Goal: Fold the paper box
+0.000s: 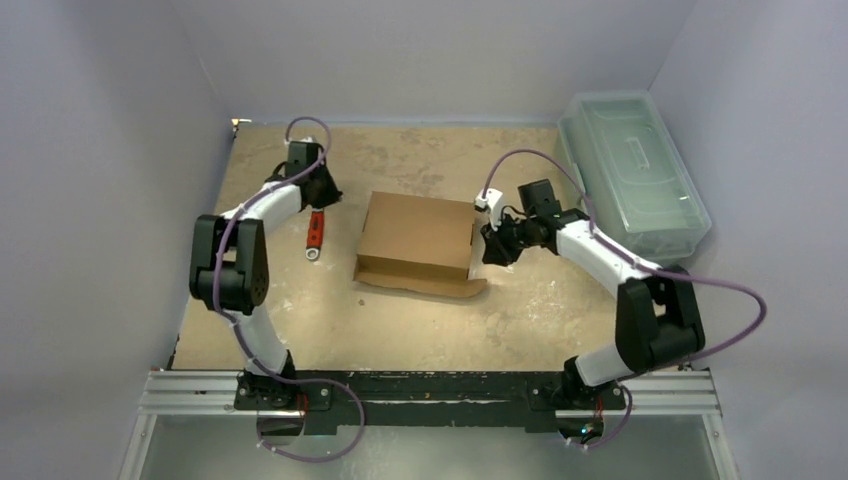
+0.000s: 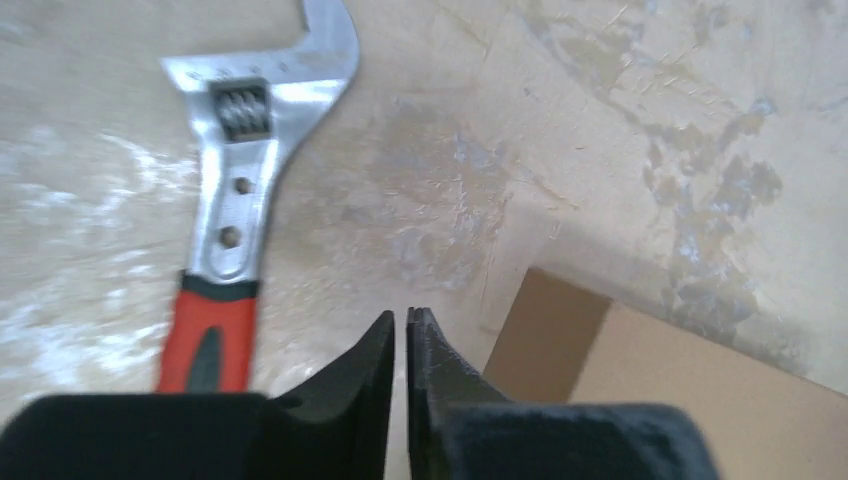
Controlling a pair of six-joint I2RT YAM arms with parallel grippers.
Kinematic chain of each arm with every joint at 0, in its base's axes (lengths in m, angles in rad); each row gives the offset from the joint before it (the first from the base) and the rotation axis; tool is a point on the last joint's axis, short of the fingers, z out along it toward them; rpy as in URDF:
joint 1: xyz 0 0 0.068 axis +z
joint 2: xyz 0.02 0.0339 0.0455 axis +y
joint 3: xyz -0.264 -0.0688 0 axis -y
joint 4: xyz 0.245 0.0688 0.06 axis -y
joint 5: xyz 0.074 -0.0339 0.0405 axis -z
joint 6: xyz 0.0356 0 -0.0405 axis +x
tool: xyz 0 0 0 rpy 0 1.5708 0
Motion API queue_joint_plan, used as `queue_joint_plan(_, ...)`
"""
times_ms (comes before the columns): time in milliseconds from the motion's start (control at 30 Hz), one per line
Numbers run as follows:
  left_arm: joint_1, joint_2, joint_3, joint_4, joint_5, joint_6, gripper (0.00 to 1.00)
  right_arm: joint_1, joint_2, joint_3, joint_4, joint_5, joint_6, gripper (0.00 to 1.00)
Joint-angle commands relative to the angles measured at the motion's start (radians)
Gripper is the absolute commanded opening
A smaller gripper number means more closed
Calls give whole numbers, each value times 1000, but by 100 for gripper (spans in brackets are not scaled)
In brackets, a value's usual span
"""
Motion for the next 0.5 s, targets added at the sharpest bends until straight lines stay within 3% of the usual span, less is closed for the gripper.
queue_joint_plan(0,28,-235,-30,-55,37,88,15,-14,-162,-11,-86,-82,-128,28)
queue_joint_plan(167,12,-525,-346,113,369,-9,36,-14,-244,-5,-158,-217,-292,43)
queue_joint_plan(267,-71,-706,-528,136,376,-102,42,-15,-256,-6,-88,-263,-344,58)
queue_joint_plan(367,-211,-859,-678,184,304,-241,40,-21,-218,15,187,-82,-58,72)
queue_joint_plan(467,-316,-921,-743,224,208,-365,30,-44,-82,167,275,16,158,70)
